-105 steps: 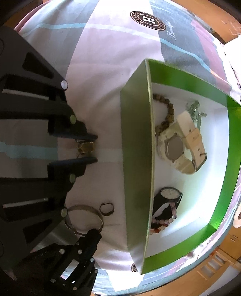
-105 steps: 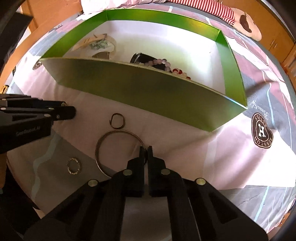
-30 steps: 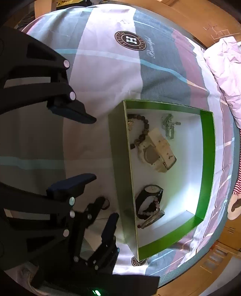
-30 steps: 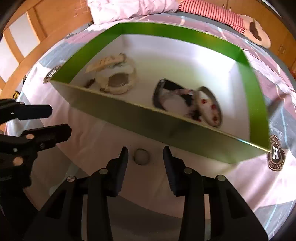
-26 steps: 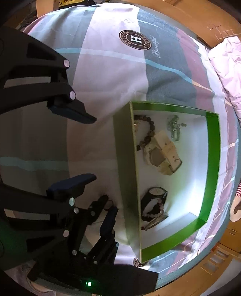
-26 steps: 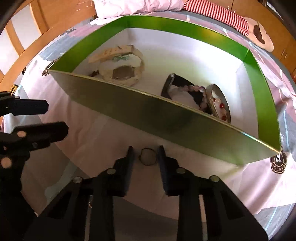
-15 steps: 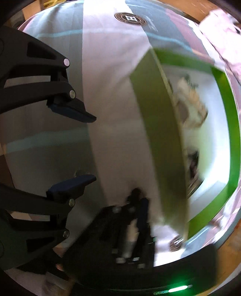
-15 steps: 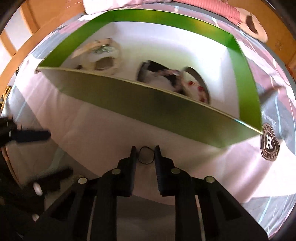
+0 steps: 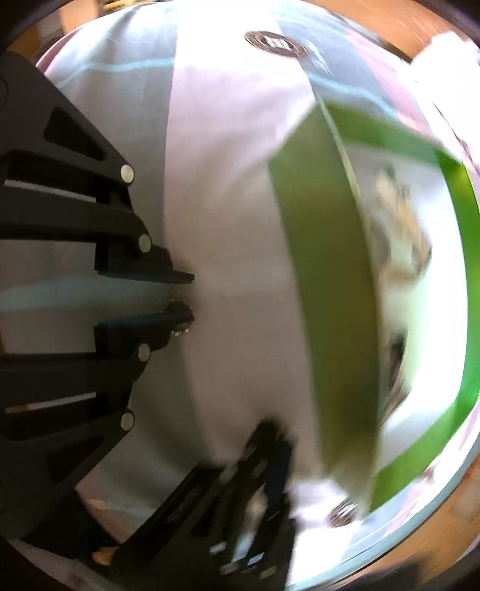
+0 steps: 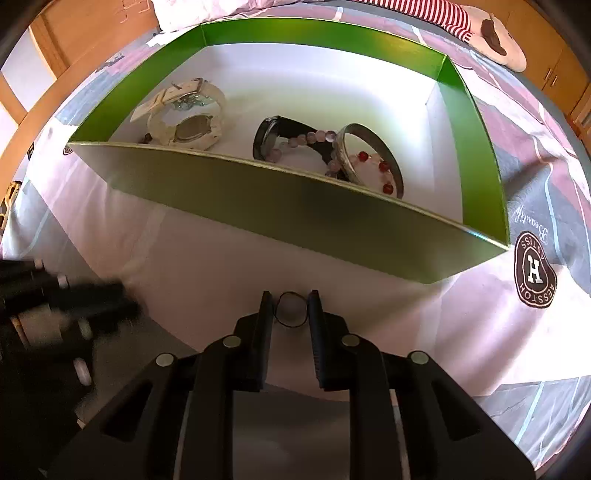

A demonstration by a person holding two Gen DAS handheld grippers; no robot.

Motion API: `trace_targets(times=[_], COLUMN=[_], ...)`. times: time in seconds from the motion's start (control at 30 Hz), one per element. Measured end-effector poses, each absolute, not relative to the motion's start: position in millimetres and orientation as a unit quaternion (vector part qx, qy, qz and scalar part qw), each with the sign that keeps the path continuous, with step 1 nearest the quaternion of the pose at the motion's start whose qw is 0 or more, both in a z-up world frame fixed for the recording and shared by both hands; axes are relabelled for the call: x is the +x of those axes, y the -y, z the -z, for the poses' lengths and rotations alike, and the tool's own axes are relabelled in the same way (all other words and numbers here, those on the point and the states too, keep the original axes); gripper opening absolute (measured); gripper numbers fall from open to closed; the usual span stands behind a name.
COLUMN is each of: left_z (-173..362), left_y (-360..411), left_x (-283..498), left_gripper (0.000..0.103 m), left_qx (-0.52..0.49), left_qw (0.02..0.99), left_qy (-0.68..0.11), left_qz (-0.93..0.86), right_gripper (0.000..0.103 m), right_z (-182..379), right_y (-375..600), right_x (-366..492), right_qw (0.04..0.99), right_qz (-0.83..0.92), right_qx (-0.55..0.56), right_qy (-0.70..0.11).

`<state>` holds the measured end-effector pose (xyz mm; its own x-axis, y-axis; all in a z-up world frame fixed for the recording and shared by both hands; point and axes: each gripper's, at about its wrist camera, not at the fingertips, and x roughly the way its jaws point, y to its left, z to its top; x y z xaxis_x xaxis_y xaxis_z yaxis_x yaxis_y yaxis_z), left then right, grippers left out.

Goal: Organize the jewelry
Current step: 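Grasp the gold ring with the left tool while the right tool grasps the dark ring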

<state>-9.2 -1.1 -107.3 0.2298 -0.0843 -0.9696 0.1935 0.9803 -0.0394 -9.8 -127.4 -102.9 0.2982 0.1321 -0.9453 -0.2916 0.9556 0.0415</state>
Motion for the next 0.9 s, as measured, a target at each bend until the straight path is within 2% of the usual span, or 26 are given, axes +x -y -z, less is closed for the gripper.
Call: trace_targets(times=[0.1, 0.2, 0.27, 0.33, 0.63, 0.73, 0.9], left_z=[107.0, 100.8, 97.4, 95.6, 110.8, 113.3, 116.5], left_y=[-23.7, -38.0, -41.7, -44.1, -20.6, -9.4, 14.6], left_x=[4.7, 8.5, 8.4, 9.0, 7.0, 5.2, 1.1], left_gripper=[0.016, 0.029, 0.036, 0.038, 0.039, 0.039, 0.037], left_qx=[-0.005, -0.036, -0.040, -0.037, 0.011, 0.024, 0.050], left_qw=[0.782, 0.783, 0.786, 0.787, 0.779, 0.781, 0.793], left_qy=[-0.620, -0.617, -0.614, -0.611, -0.622, -0.619, -0.605], left_qz=[0.066, 0.066, 0.068, 0.070, 0.079, 0.076, 0.059], right_gripper=[0.024, 0.035, 0.047, 0.051, 0.051, 0.040, 0.039], right_z=[99.9, 90.6, 87.6, 88.6, 105.7, 106.0, 106.5], right_y=[134.4, 137.2, 135.8, 132.6, 116.7, 111.6, 109.1], right_x=[-8.0, -9.5, -11.2, -12.3, -13.5, -15.4, -14.5], right_qw=[0.803, 0.809, 0.811, 0.810, 0.805, 0.802, 0.802], right_qz=[-0.127, -0.130, -0.131, -0.131, -0.129, -0.140, -0.140], right_qx=[-0.049, -0.041, -0.046, -0.057, -0.100, -0.107, -0.110], right_qy=[-0.580, -0.572, -0.569, -0.568, -0.570, -0.570, -0.571])
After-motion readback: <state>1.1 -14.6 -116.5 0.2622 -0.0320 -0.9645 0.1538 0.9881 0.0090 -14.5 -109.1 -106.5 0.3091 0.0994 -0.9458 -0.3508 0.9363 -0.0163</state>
